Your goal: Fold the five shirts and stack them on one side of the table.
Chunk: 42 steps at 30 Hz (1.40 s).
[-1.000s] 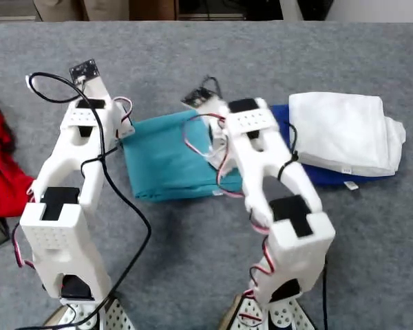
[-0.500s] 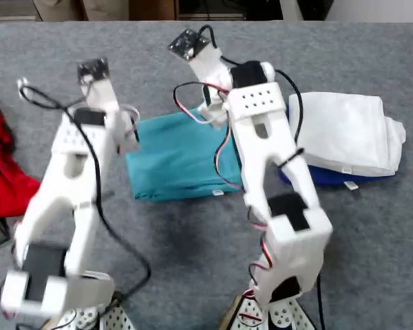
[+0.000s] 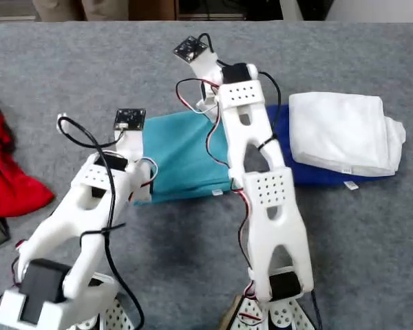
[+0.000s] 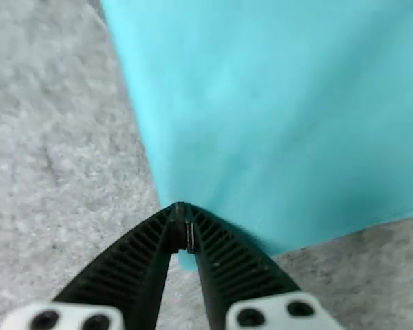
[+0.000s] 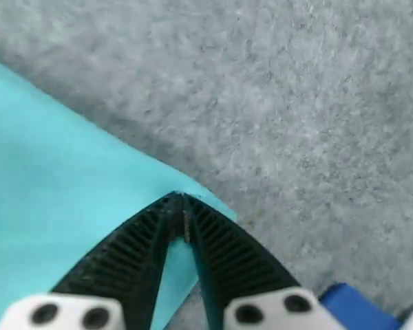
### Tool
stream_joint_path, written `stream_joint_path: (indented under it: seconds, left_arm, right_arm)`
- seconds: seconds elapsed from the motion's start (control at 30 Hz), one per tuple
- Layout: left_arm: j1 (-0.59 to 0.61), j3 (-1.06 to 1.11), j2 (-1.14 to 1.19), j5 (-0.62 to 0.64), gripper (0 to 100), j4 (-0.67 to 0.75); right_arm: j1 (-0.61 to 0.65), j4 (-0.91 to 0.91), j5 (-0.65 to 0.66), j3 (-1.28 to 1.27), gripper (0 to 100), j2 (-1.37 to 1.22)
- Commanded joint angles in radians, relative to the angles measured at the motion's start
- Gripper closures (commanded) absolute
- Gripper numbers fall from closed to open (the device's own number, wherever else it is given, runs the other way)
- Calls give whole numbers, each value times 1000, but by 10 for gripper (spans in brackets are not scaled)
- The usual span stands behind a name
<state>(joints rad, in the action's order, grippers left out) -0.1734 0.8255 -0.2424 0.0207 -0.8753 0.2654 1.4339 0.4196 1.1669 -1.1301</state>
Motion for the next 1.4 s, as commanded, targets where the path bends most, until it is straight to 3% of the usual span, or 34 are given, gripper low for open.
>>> stream_joint_path:
  seconds: [0.0, 0.23, 0.5, 0.67, 0.9, 1.07, 1.37]
  left_arm:
    - [-6, 11, 22, -35, 982, 5]
    - [-25, -6, -39, -41, 982, 3]
    - [8, -261, -125, -41, 982, -127]
    - [81, -351, -33, -32, 982, -37]
    - [164, -548, 277, 77, 982, 34]
    - [163, -635, 398, 77, 982, 34]
    - [183, -647, 433, 91, 982, 41]
  right_arm:
    - [-39, 54, 6, 211, 993, -87]
    - [-19, 215, 8, 509, 993, -166]
    - [50, 321, 8, 496, 993, 74]
    - [38, 358, -6, 443, 994, 246]
    - [36, 354, -184, -96, 995, 605]
    - [30, 330, -190, -483, 994, 828]
    - [13, 279, -189, -957, 994, 1110]
